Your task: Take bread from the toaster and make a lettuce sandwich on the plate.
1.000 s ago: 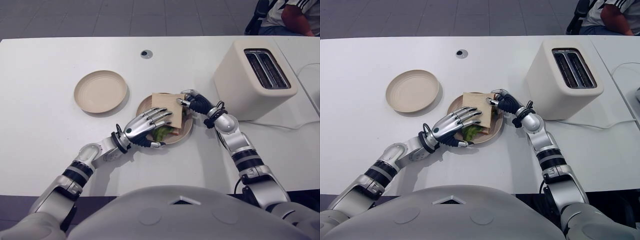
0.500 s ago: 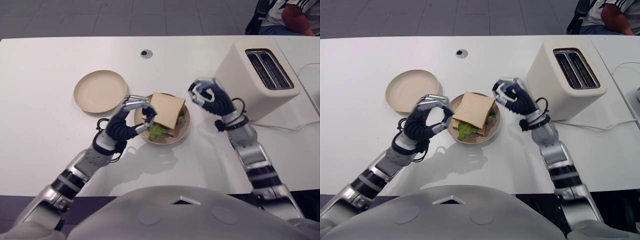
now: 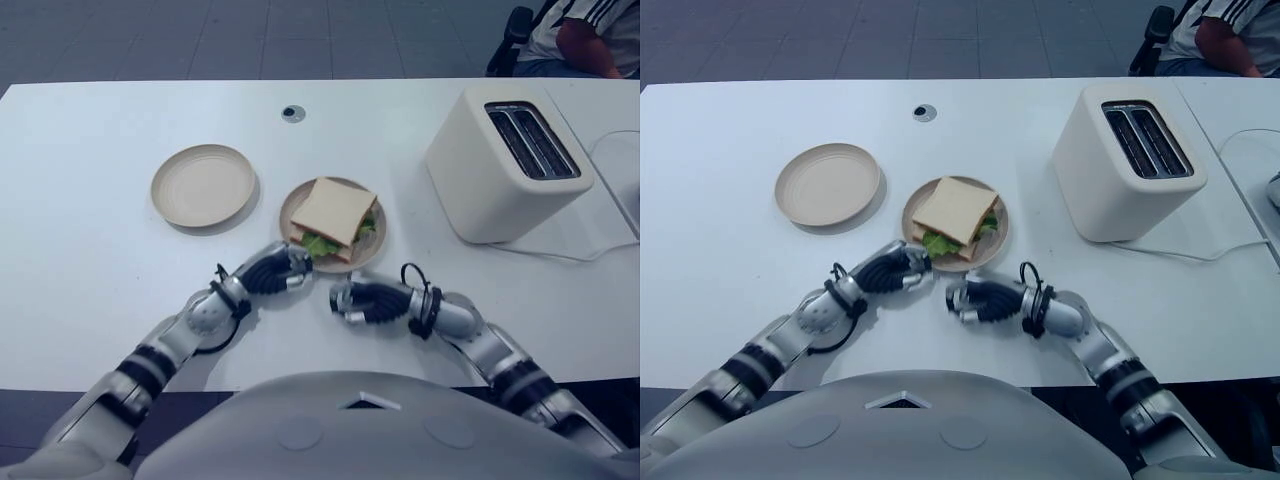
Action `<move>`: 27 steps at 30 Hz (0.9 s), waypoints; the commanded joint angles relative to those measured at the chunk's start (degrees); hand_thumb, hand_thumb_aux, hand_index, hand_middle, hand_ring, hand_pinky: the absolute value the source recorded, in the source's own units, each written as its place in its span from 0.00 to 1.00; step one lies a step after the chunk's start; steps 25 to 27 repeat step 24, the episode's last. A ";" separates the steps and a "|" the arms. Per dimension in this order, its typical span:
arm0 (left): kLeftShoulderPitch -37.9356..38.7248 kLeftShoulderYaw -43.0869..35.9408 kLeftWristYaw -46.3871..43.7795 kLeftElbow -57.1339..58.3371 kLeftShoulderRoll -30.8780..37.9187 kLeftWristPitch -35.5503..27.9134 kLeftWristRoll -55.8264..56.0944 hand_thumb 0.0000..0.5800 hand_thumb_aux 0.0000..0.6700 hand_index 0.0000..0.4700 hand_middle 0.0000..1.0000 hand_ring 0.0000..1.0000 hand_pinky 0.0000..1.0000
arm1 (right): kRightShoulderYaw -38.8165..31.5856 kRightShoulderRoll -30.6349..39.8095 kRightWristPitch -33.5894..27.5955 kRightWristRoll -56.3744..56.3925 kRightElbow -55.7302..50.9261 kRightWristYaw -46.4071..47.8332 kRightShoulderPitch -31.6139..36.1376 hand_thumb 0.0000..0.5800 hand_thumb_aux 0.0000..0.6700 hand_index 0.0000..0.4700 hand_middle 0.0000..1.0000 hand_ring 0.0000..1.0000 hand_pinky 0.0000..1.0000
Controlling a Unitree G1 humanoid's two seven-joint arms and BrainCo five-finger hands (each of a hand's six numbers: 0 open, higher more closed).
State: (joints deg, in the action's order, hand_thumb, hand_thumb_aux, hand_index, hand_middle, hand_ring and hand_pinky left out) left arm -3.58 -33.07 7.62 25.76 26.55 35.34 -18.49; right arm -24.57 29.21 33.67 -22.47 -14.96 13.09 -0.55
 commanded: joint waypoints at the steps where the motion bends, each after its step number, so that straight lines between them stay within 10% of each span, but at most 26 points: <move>1: -1.76 1.93 7.15 9.54 -4.74 -3.80 -6.61 1.00 1.00 1.00 1.00 1.00 1.00 | 2.80 -2.45 -8.21 -10.05 -8.00 -13.48 3.70 1.00 1.00 1.00 1.00 1.00 1.00; 5: 1.13 4.50 6.79 7.55 -5.94 8.00 -2.32 1.00 1.00 1.00 1.00 1.00 1.00 | 5.11 -5.01 -5.85 -7.47 -8.10 -18.51 3.64 1.00 1.00 1.00 1.00 1.00 1.00; 6: 3.12 5.32 4.54 5.17 -5.93 12.39 2.46 0.94 0.75 0.75 1.00 1.00 1.00 | 6.76 -5.87 -3.68 -3.41 -5.75 -18.49 2.39 0.95 0.78 0.78 1.00 1.00 1.00; 7: 5.09 6.38 2.80 2.03 -5.80 15.59 7.46 0.83 0.59 0.59 1.00 1.00 1.00 | 8.68 -7.11 -1.95 1.50 -2.79 -18.12 0.87 0.28 0.15 0.15 1.00 1.00 1.00; 8: 6.69 7.34 1.02 -1.06 -5.86 17.40 12.60 0.61 0.38 0.38 0.87 0.87 0.87 | 10.41 -8.04 -0.50 5.31 0.41 -18.21 -0.53 0.00 0.00 0.00 1.00 1.00 1.00; 9: 8.10 8.35 -0.31 -4.48 -6.16 18.31 17.43 0.00 0.00 0.00 0.39 0.39 0.39 | 11.86 -8.77 0.40 8.87 3.84 -17.93 -2.00 0.00 0.00 0.00 0.56 0.56 0.56; 11: 9.73 9.85 -2.77 -9.95 -7.51 17.45 25.02 0.00 0.00 0.00 0.00 0.00 0.00 | 15.10 -10.96 0.40 12.89 8.79 -19.35 -3.82 0.00 0.00 0.00 0.00 0.00 0.00; 27: 9.67 20.93 -0.03 -4.76 -20.92 11.92 15.71 0.00 0.00 0.00 0.00 0.00 0.00 | 18.37 -20.01 0.48 11.75 3.91 -21.82 -4.07 0.00 0.00 0.00 0.00 0.00 0.00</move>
